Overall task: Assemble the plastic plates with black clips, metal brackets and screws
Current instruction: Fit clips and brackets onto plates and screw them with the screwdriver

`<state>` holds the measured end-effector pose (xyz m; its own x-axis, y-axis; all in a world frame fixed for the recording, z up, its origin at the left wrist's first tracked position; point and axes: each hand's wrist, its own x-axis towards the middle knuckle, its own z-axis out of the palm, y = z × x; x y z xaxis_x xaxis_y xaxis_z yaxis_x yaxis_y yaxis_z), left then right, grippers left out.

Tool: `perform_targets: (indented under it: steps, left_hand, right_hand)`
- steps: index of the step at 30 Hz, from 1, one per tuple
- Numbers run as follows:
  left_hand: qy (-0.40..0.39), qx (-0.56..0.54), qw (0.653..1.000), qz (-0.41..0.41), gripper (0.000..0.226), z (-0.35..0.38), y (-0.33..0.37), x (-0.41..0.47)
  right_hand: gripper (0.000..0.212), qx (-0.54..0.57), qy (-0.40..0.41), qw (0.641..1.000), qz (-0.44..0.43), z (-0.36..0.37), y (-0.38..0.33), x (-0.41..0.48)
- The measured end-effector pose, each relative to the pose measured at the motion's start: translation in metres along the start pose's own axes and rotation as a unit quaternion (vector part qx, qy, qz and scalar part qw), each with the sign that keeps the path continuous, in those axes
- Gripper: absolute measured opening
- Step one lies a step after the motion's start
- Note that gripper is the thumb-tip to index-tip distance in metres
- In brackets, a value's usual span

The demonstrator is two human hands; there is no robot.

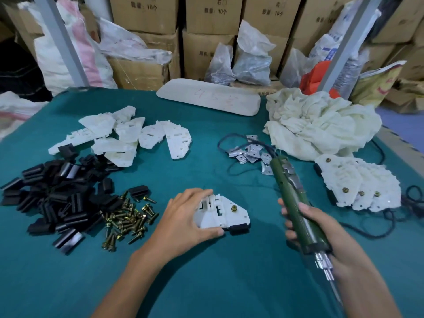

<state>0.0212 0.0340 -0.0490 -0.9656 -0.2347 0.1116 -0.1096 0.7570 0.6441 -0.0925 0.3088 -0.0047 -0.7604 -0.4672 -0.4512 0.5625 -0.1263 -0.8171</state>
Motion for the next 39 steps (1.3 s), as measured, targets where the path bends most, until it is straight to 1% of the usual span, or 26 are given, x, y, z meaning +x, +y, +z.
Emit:
perform_targets:
  steps: [2,3,4,6,8,12,15,17,19,23,25,27,30,34,37,39]
  left_hand:
    - [-0.005,-0.005,1.000,-0.006,0.096,0.000,0.000,-0.001]
    - [-0.007,-0.008,1.000,-0.009,0.096,0.000,0.000,-0.001]
    - [-0.008,-0.009,1.000,-0.009,0.096,0.000,0.000,-0.001]
    - [-0.008,-0.003,1.000,-0.005,0.096,-0.001,0.001,-0.002]
    - [-0.011,-0.003,1.000,-0.004,0.096,-0.002,0.002,-0.003]
    - [-0.020,-0.010,1.000,-0.009,0.095,-0.004,0.004,-0.003]
    - [-0.031,-0.004,0.999,-0.016,0.096,-0.004,0.004,-0.002]
    - [-0.038,0.000,0.999,-0.020,0.096,-0.004,0.003,-0.001]
    - [-0.037,-0.007,0.999,-0.022,0.092,-0.004,0.002,-0.001]
    - [-0.033,-0.002,0.999,-0.017,0.091,-0.003,0.002,-0.002]
    - [-0.029,-0.010,0.999,-0.019,0.090,-0.003,0.003,-0.002]
    - [-0.028,-0.017,0.999,-0.021,0.089,-0.003,0.004,-0.003]
    - [-0.029,-0.014,0.999,-0.023,0.089,-0.004,0.004,-0.002]
    - [-0.032,-0.015,0.999,-0.026,0.090,-0.004,0.003,-0.001]
    - [-0.035,-0.015,0.999,-0.028,0.090,-0.004,0.002,-0.001]
    - [-0.036,-0.015,0.999,-0.028,0.090,-0.004,0.002,-0.001]
  right_hand:
    - [0.081,0.136,-0.071,0.988,0.012,0.012,0.009,-0.003]
    - [0.082,0.179,-0.085,0.980,0.014,0.018,0.012,-0.003]
    - [0.078,0.207,-0.087,0.974,0.014,0.024,0.013,-0.003]
    - [0.064,0.222,-0.072,0.972,0.001,0.035,0.012,-0.001]
    - [0.055,0.214,-0.047,0.975,-0.031,0.045,0.010,0.004]
    - [0.055,0.223,-0.052,0.968,-0.103,0.059,0.001,0.013]
    - [0.049,0.239,-0.067,0.959,-0.136,0.067,-0.012,0.017]
    - [0.047,0.246,-0.068,0.951,-0.173,0.073,-0.021,0.019]
    - [0.044,0.232,-0.055,0.947,-0.215,0.080,-0.029,0.022]
    - [0.031,0.124,-0.017,0.947,-0.296,0.091,-0.041,0.032]
    - [0.034,0.071,-0.004,0.944,-0.323,0.098,-0.044,0.036]
    - [0.034,0.046,-0.010,0.942,-0.332,0.105,-0.044,0.040]
    - [0.022,0.034,-0.035,0.942,-0.332,0.112,-0.041,0.045]
    - [0.018,0.004,-0.061,0.936,-0.346,0.119,-0.037,0.047]
    - [0.021,-0.032,-0.040,0.929,-0.366,0.122,-0.033,0.047]
    - [0.024,-0.037,-0.031,0.925,-0.377,0.124,-0.031,0.048]
